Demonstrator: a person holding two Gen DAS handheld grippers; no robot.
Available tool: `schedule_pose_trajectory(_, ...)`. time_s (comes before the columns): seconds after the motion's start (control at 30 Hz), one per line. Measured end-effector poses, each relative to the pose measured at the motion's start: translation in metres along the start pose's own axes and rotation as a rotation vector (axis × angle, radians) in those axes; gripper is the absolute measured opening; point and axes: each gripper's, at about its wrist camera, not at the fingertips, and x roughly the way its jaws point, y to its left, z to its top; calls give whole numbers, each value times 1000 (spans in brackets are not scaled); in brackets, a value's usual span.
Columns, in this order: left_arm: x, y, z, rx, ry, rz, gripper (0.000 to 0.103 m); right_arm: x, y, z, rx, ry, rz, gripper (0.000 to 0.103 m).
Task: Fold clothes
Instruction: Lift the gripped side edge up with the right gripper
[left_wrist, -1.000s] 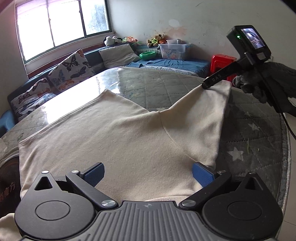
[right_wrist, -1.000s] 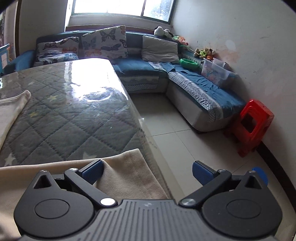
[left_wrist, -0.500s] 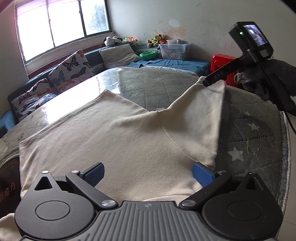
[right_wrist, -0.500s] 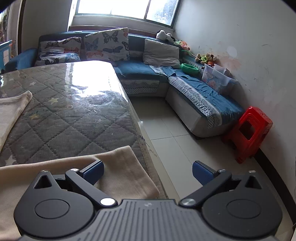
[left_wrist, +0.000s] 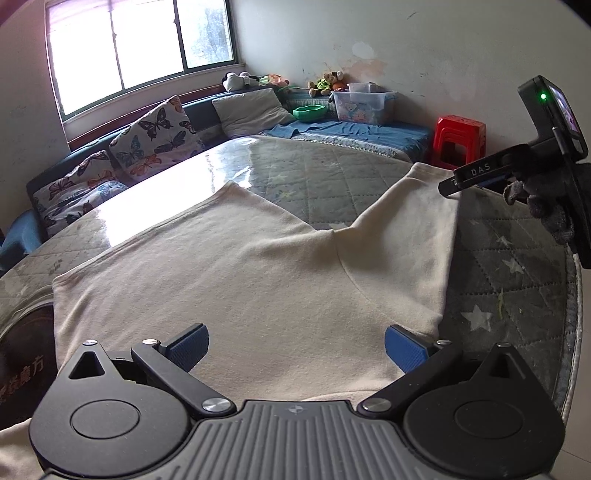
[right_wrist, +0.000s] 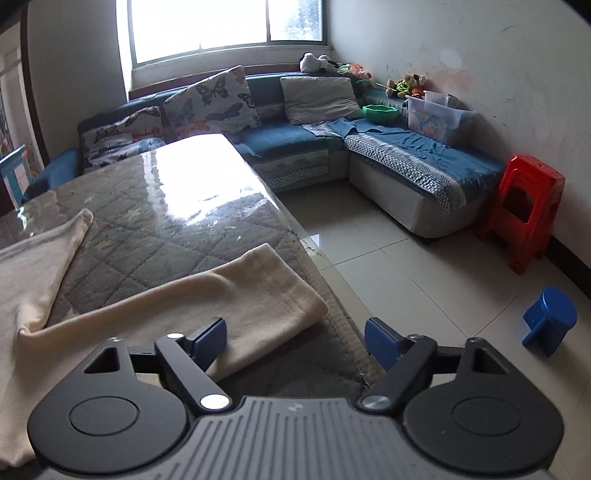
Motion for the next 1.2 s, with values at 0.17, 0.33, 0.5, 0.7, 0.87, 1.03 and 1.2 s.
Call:
schedule_pose_trajectory(0.17, 0, 2, 2, -8, 0, 11, 103, -1, -3, 1, 24, -17, 17, 67)
schedule_pose_trajectory(0.33, 0, 3, 1, -6, 1, 21, 103, 1, 0, 3, 9, -22, -1, 55)
schedule_pose_trajectory(0.5, 0, 6, 2, -22, 9, 23, 103, 3, 3, 6, 1, -21, -7, 33)
schedule_pose_trajectory(0.7, 5, 6, 4, -15, 15, 31, 103, -6, -5, 8, 41, -53, 30, 10)
schedule_pose_trajectory(0.87, 8, 2, 7, -14, 24, 18, 103, -21, -4, 12, 48, -100, 48, 6)
schedule_pose_trajectory(1.03, 8, 1, 9, -23, 37, 4, 103, -29, -5, 16, 67, -118, 59, 5)
schedule_pose_trajectory(1.2, 8, 5, 8, -46, 48, 10, 103, -48, 0, 26, 62, -156, 94, 5)
